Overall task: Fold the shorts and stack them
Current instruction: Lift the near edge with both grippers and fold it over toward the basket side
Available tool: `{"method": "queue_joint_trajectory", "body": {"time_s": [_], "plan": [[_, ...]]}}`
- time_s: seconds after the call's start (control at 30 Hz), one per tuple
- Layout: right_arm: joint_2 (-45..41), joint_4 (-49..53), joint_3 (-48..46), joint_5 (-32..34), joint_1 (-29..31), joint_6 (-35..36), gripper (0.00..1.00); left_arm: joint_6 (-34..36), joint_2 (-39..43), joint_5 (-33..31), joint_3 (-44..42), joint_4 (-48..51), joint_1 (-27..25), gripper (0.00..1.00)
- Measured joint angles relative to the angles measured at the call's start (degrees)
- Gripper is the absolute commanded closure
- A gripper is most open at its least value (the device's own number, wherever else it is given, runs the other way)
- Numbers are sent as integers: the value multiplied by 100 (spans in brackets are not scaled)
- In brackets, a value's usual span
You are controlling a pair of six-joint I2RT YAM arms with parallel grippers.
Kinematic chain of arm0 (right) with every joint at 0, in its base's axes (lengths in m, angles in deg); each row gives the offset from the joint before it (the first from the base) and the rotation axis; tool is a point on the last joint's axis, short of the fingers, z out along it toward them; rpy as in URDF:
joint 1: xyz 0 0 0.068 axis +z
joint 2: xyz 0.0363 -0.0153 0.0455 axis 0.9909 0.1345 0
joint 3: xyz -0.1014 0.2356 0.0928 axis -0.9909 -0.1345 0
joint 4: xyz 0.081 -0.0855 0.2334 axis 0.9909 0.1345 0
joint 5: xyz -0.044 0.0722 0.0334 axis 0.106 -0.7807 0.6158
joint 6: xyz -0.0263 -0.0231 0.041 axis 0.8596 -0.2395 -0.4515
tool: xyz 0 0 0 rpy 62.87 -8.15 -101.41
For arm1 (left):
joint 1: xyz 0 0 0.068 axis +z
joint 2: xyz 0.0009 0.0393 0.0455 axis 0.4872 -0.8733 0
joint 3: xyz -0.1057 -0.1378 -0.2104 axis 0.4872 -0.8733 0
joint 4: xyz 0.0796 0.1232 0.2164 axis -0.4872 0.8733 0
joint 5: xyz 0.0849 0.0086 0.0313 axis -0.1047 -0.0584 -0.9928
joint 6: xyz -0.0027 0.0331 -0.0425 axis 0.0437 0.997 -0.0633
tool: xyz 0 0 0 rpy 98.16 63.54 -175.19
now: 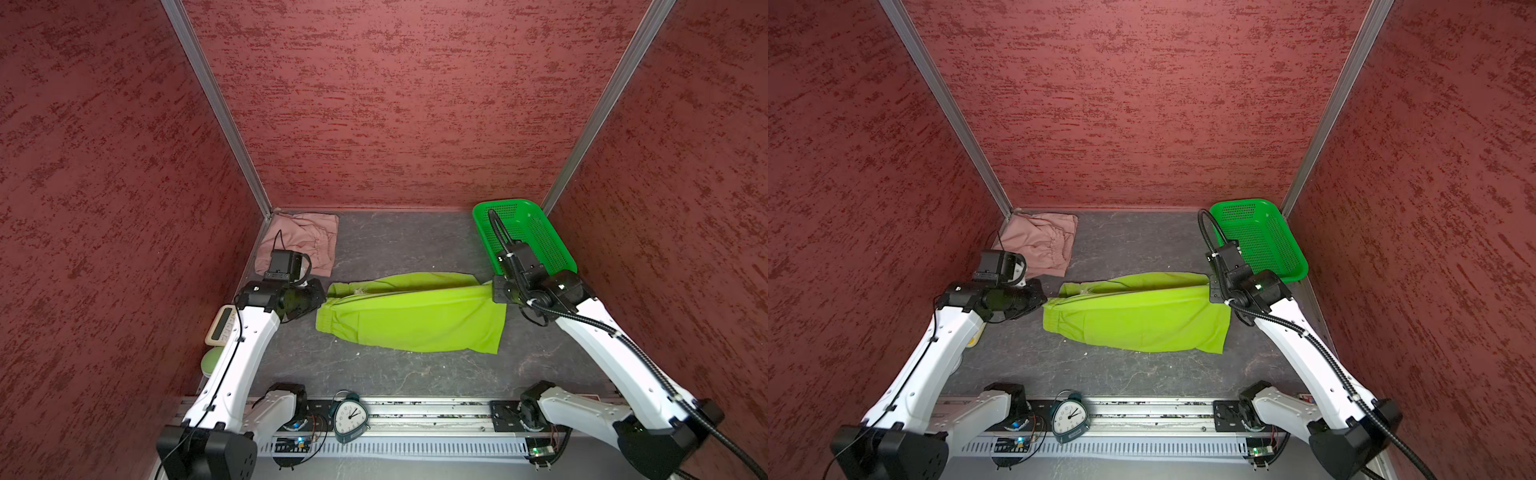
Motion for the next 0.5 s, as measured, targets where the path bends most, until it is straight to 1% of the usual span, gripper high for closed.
{"method": "queue_joint_trajectory", "body": {"time_s": [0.2,0.4,0.5], "plan": [[866,-479,356,-337,-439,699,100,442,-1233,94,503,-177,160,100],[1823,-964,719,-673,-713,1252,100,671,-1961,127,605,-461,334,100],[2271,-1119,861,-807,-791,1427,100,769,-2310,118,791,-514,400,100]]}}
